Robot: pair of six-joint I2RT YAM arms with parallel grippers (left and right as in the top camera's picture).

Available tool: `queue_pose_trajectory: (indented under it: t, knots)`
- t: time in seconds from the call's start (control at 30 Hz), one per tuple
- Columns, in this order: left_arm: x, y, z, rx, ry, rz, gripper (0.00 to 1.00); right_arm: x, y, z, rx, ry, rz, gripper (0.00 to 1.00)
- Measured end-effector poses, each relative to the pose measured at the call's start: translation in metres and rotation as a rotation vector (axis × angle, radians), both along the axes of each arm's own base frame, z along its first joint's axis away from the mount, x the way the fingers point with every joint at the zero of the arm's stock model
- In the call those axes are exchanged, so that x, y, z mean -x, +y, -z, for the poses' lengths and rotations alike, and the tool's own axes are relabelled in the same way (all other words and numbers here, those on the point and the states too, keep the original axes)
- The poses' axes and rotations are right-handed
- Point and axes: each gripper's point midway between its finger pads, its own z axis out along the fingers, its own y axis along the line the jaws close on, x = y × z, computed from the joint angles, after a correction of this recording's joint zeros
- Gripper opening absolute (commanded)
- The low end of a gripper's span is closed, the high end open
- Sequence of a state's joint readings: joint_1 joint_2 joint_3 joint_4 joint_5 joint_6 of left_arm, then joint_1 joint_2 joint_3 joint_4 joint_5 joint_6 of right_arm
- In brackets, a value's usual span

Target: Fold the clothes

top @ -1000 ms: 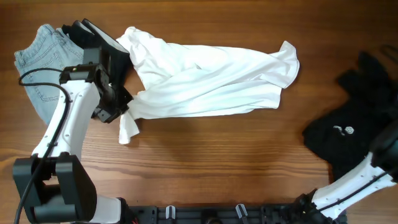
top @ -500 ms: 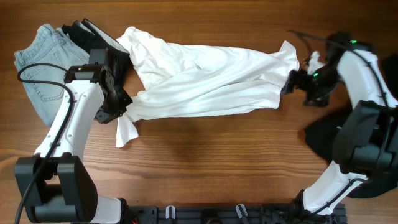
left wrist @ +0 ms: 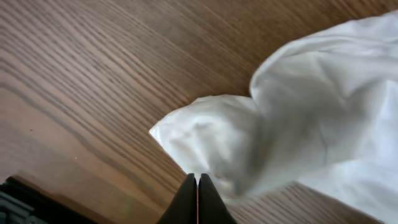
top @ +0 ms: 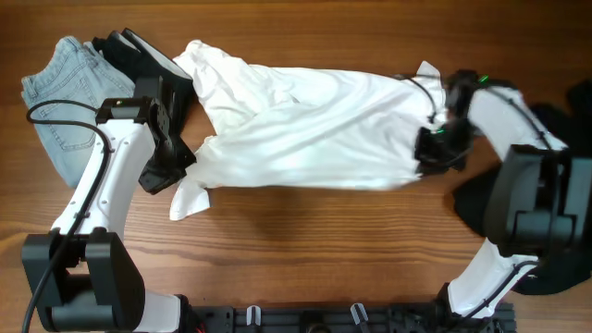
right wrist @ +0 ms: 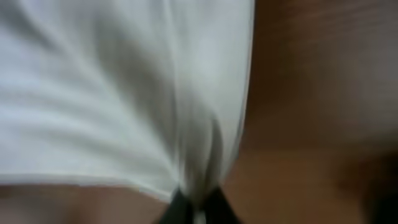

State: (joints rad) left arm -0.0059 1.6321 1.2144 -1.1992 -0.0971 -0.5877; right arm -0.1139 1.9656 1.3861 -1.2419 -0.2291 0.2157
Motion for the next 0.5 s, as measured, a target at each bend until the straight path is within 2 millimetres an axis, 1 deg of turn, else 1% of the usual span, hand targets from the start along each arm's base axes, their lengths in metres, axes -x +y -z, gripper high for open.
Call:
queue_pose_trajectory:
  t: [0.03, 0.07, 0.1, 0.13, 0.17, 0.23, 0.3, 0.33, 0.37, 0.4, 0.43, 0.5]
  knots:
    - [0.001, 0.0, 0.0, -0.001, 0.003, 0.0, 0.04, -0.016, -0.017, -0.022, 0.007, -0.049, 0.018, 0.66]
    - [-0.001, 0.0, 0.0, -0.003, -0.003, 0.0, 0.04, -0.036, -0.034, -0.038, 0.025, -0.128, 0.037, 0.67]
    - [-0.001, 0.001, 0.0, -0.003, -0.004, 0.0, 0.04, -0.063, -0.052, -0.053, 0.047, -0.245, 0.05, 0.68]
    - [-0.001, 0.001, 0.0, -0.003, -0.005, 0.0, 0.04, -0.072, -0.059, -0.06, 0.057, -0.288, 0.053, 0.79]
    - [-0.001, 0.001, 0.0, -0.003, -0.006, 0.0, 0.04, -0.068, -0.059, -0.06, 0.054, -0.281, 0.044, 0.84]
    - [-0.001, 0.001, 0.0, -0.003, -0.007, 0.0, 0.04, -0.053, -0.051, -0.051, 0.037, -0.219, 0.024, 0.85]
    - [-0.002, 0.001, 0.0, -0.003, -0.008, 0.0, 0.04, -0.033, -0.045, -0.035, 0.025, -0.148, 0.014, 0.84]
    - [-0.002, 0.001, 0.0, -0.003, -0.01, 0.0, 0.04, -0.017, -0.042, -0.02, 0.021, -0.093, 0.011, 0.84]
    - [-0.003, 0.001, 0.0, -0.003, -0.015, 0.0, 0.06, -0.009, -0.041, -0.01, 0.02, -0.073, 0.01, 0.83]
    - [-0.008, 0.001, 0.0, -0.003, -0.033, 0.0, 0.11, -0.002, -0.04, 0.003, 0.023, -0.061, 0.009, 0.8]
    - [-0.011, 0.001, 0.0, -0.003, -0.046, 0.0, 0.12, -0.006, -0.042, 0.013, 0.034, -0.088, 0.013, 0.79]
    - [-0.024, 0.0, 0.0, -0.002, -0.101, 0.003, 0.19, -0.016, -0.045, 0.03, 0.057, -0.15, 0.035, 0.73]
